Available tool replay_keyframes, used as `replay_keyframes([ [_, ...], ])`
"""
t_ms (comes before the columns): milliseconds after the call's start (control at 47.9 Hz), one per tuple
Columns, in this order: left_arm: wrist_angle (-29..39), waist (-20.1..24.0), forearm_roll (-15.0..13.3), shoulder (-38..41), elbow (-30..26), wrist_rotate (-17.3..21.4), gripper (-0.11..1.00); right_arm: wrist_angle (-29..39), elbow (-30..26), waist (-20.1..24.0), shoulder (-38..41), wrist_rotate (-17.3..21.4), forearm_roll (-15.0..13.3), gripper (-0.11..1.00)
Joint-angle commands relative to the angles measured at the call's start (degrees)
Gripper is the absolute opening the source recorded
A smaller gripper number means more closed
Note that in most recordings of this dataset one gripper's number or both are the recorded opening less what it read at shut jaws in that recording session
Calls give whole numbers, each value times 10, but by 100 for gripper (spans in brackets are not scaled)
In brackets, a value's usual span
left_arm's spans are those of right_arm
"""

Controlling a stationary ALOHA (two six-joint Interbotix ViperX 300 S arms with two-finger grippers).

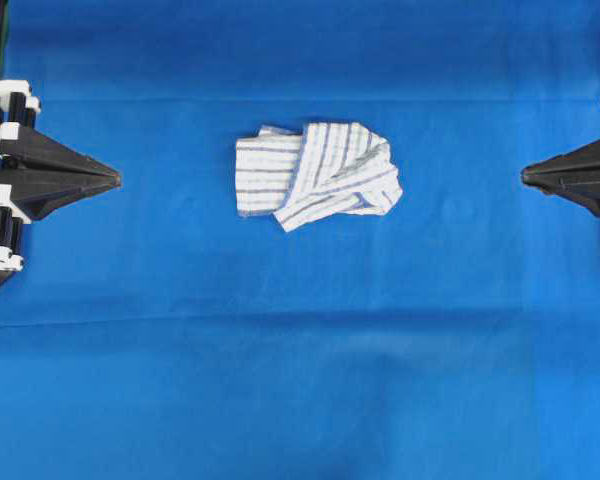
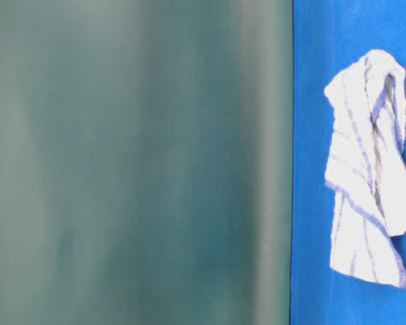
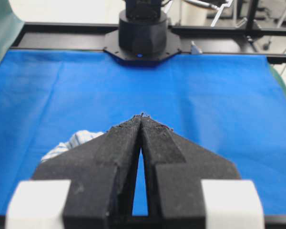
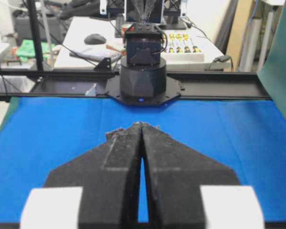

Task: Lift the towel with both arms.
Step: 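Open both grippers and move them toward the striped towel's sides, then pinch the towel's left and right edges with both grippers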

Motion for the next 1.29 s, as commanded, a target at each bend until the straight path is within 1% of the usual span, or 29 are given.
replay_keyframes([
  [0, 4, -3, -9, 4, -9, 4, 0, -4, -11, -3, 2, -8, 0, 0],
  [125, 7, 1, -9, 8, -11, 4, 0, 36, -28, -4, 6, -7, -2, 0],
  [209, 8, 6, -9, 14, -11, 4, 0, 68, -38, -12, 14, -6, -2, 0],
  [292, 5, 15, -9, 29, -11, 4, 0, 84, -40, -23, 27, -2, -2, 0],
  [501, -10, 31, -9, 83, -11, 4, 0, 99, -40, -54, 76, 3, 0, 0],
  [647, -21, 41, -9, 135, -16, 4, 1, 99, -40, -62, 121, 8, 0, 0],
  [668, -23, 42, -9, 144, -17, 4, 3, 99, -40, -62, 130, 9, 1, 0],
  [710, -25, 45, -9, 161, -19, 4, 9, 98, -42, -62, 151, 11, 0, 1],
  [752, -26, 47, -9, 178, -22, 4, 18, 98, -44, -62, 169, 11, 1, 2],
  [773, -26, 47, -9, 187, -23, 4, 23, 98, -46, -62, 178, 11, 1, 4],
  [835, -28, 52, -9, 221, -28, 4, 43, 99, -52, -62, 207, 12, 4, 20],
  [877, -28, 52, -9, 241, -33, 4, 57, 99, -56, -62, 228, 12, 4, 35],
  [961, -28, 54, -9, 283, -44, 4, 79, 105, -70, -62, 276, 12, 4, 58],
  [982, -28, 54, -9, 294, -47, 4, 84, 105, -74, -62, 287, 12, 4, 62],
  [1023, -28, 58, -9, 322, -55, 4, 90, 108, -83, -62, 309, 12, 4, 65],
  [1128, -28, 68, -9, 376, -73, 4, 89, 110, -105, -66, 371, 12, 4, 61],
  [1274, -28, 78, -9, 454, -99, 5, 89, 109, -139, -77, 448, 12, 4, 61],
])
